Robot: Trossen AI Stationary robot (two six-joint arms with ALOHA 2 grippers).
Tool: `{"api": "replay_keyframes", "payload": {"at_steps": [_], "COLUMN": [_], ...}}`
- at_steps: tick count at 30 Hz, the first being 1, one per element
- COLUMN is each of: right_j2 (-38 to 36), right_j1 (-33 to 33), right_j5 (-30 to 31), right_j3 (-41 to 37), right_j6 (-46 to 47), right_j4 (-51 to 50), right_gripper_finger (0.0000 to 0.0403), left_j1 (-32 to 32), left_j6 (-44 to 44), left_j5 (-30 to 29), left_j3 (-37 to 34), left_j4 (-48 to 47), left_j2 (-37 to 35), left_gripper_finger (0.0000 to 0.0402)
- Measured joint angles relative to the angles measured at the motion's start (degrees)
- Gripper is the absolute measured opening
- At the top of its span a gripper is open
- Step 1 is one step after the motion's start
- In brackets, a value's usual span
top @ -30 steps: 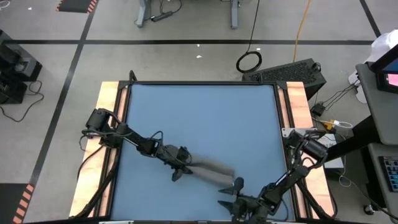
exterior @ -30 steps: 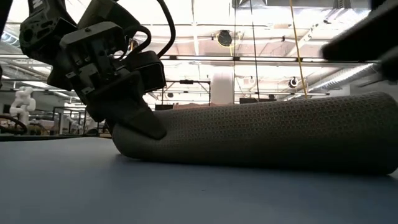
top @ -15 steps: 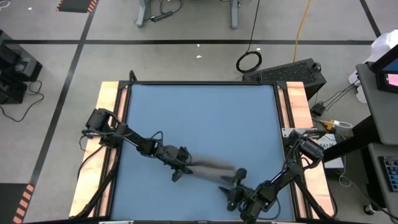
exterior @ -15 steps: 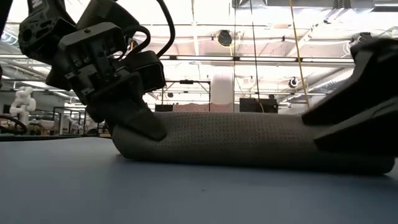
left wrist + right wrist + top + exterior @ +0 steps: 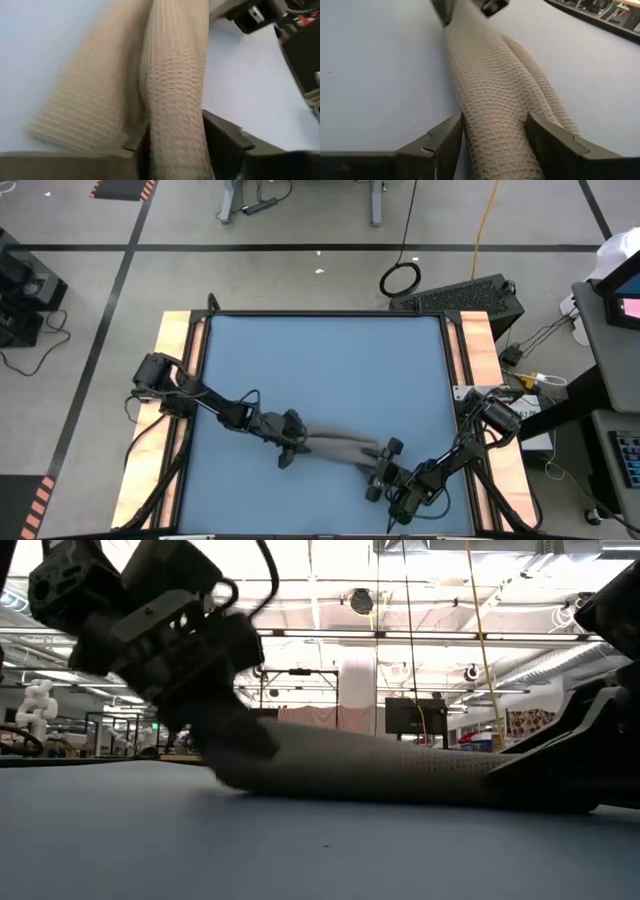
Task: Roll towel
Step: Roll the gray towel
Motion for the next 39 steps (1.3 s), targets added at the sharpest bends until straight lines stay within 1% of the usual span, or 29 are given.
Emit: {"api": "replay_keyframes", "payload": {"at_steps": [2, 4, 6, 9, 12, 15, 16, 18, 20, 21, 24, 27, 32, 39], "right_j2": [0.0, 0.0, 0.0, 0.0, 0.0, 0.1, 0.1, 0.1, 0.1, 0.2, 0.2, 0.2, 0.2, 0.2], "right_j1": [0.0, 0.0, 0.0, 0.0, 0.0, 0.0, 0.0, 0.0, 0.0, 0.0, 0.0, 0.0, -0.1, -0.2], "right_j5": [-0.7, -1.0, -1.6, -1.6, -1.4, -1.3, -1.3, -1.3, -1.3, -1.3, -1.4, -1.4, -1.4, -1.7], "right_j3": [0.0, -0.1, -0.1, -0.1, -0.1, -0.1, -0.1, -0.2, -0.2, -0.2, -0.2, -0.2, -0.2, -0.2], "right_j6": [0.5, 1.8, 3.2, 4.7, 5.6, 5.5, 5.5, 4.9, 4.0, 3.5, 3.3, 3.3, 3.8, 4.3], "right_j4": [0.1, 0.1, 0.0, 0.4, 0.6, 0.9, 1.0, 1.5, 2.2, 2.8, 3.3, 3.4, 3.5, 3.6], "right_gripper_finger": [0.0210, 0.0207, 0.0201, 0.0186, 0.0166, 0.0147, 0.0142, 0.0132, 0.0126, 0.0124, 0.0122, 0.0121, 0.0121, 0.0121], "left_j1": [-0.1, -1.1, -2.8, -5.9, -9.3, -13.0, -14.2, -15.8, -16.5, -16.6, -15.5, -13.8, -11.0, -8.9], "left_j6": [4.5, 10.8, 16.9, 22.7, 23.3, 23.4, 24.2, 26.3, 27.6, 27.6, 29.0, 29.4, 30.4, 27.6], "left_j5": [-3.9, -9.4, -14.3, -19.9, -21.0, -21.7, -23.3, -28.8, -34.1, -35.8, -36.5, -34.3, -29.2, -27.1], "left_j3": [-0.1, -0.1, 0.0, 0.0, 0.1, 0.1, 0.1, 0.0, 0.1, 0.1, 0.1, 0.1, 0.1, 0.2], "left_j4": [0.0, 0.1, 1.1, 0.6, 0.6, 1.1, 0.6, 0.6, 1.1, 1.0, 0.9, 0.6, -0.6, -0.2], "left_j2": [-1.8, -4.5, -6.8, -9.2, -9.3, -7.0, -6.1, -4.7, -4.0, -3.8, -3.4, -3.1, -1.2, 1.7], "left_gripper_finger": [0.0182, 0.0202, 0.0215, 0.0223, 0.0224, 0.0224, 0.0224, 0.0224, 0.0224, 0.0224, 0.0224, 0.0224, 0.0224, 0.0224]}}
